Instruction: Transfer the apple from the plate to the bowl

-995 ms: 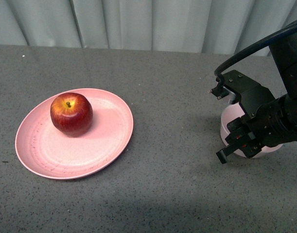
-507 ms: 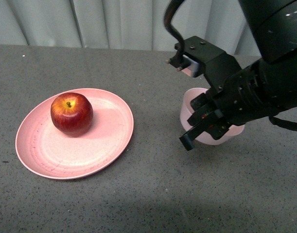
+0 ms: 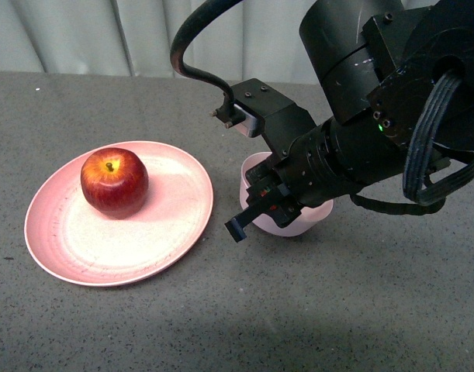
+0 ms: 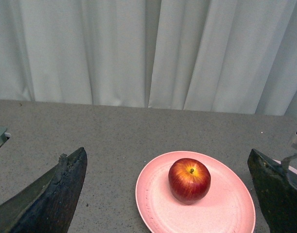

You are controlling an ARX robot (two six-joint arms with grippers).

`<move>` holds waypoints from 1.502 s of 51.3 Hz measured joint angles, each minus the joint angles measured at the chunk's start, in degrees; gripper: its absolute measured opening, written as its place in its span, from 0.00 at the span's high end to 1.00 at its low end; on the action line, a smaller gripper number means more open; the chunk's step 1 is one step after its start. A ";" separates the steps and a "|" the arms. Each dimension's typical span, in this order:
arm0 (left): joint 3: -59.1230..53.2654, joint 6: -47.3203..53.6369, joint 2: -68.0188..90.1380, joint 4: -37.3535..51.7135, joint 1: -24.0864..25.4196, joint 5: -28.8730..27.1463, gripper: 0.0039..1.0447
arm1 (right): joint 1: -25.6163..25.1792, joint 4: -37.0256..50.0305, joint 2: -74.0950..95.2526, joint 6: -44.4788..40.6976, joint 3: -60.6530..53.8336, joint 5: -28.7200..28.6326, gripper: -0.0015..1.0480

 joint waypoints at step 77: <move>0.00 0.02 -0.02 0.00 0.00 -0.02 0.06 | -19.39 58.71 -49.86 13.40 -53.46 25.18 0.57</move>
